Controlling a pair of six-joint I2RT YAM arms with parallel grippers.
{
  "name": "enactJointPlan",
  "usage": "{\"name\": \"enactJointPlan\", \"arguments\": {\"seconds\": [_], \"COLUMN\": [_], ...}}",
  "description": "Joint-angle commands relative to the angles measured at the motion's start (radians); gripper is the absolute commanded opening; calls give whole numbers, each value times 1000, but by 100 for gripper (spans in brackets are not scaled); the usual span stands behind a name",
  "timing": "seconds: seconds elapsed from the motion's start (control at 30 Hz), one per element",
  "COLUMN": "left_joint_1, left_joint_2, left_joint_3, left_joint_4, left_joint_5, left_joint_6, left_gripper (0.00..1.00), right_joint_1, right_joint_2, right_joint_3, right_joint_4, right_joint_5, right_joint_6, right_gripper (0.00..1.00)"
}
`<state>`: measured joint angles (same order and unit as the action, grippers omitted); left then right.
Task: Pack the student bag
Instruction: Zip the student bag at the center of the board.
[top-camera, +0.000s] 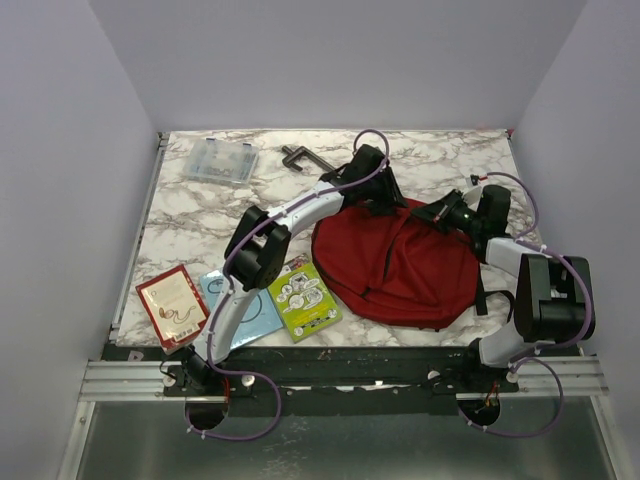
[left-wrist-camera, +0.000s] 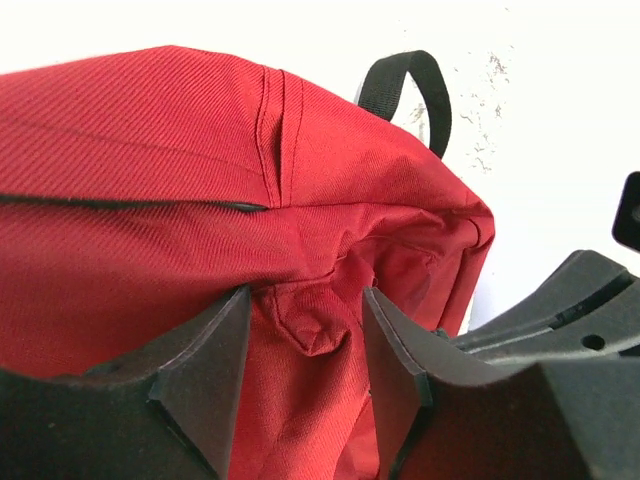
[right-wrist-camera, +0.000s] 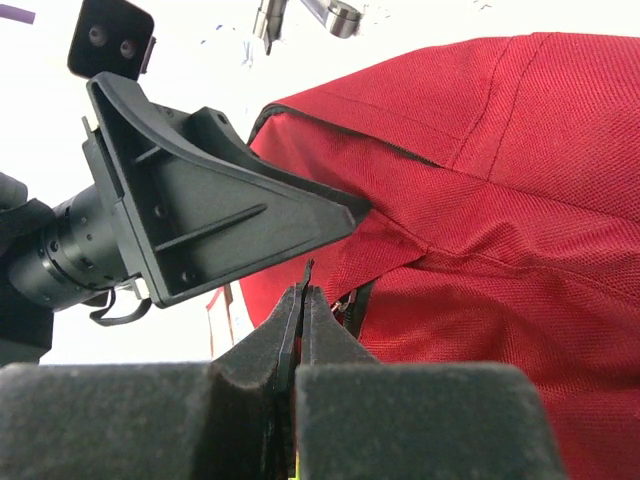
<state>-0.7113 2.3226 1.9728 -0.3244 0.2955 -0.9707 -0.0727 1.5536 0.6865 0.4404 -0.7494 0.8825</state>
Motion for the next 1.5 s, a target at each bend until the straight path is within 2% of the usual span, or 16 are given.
{"name": "enactJointPlan", "arguments": {"seconds": [0.0,0.07,0.13,0.4,0.43,0.6,0.8,0.97,1.17,1.2,1.27,1.37,1.47], "left_joint_1": [-22,-28,-30,-24,-23,-8,16,27,41,41,40,41,40], "left_joint_2": [76,95,101,45,37,25,30,3,-62,-75,-111,-199,-283], "left_joint_3": [80,96,89,-31,-37,-31,-23,-35,-75,-76,-93,-176,-248], "left_joint_4": [-11,1,26,209,220,261,280,285,281,268,223,180,121], "left_joint_5": [34,64,80,80,63,-34,-130,-156,-108,-83,-54,-55,-80], "left_joint_6": [-11,-14,-20,-29,-26,-22,-4,19,60,84,144,204,247], "left_gripper": [52,52,46,3,0,0,0,0,0,2,25,48,61], "right_joint_1": [8,8,10,22,27,72,197,243,243,242,243,243,243], "right_joint_2": [-35,-38,-44,-69,-70,-103,-206,-271,-281,-271,-263,-262,-262], "right_joint_3": [-2,-1,0,15,19,32,7,-66,-48,-30,-10,-10,-17], "right_joint_4": [3,1,-8,-109,-126,-236,-347,-340,-407,-433,-466,-460,-453], "right_joint_5": [-14,-17,-15,26,25,53,87,60,108,115,127,129,139], "right_joint_6": [-22,-24,-31,-113,-124,-189,-206,-164,-237,-258,-283,-298,-303], "right_gripper": [1,1,0,0,1,0,0,1,1,0,0,0,0]}}
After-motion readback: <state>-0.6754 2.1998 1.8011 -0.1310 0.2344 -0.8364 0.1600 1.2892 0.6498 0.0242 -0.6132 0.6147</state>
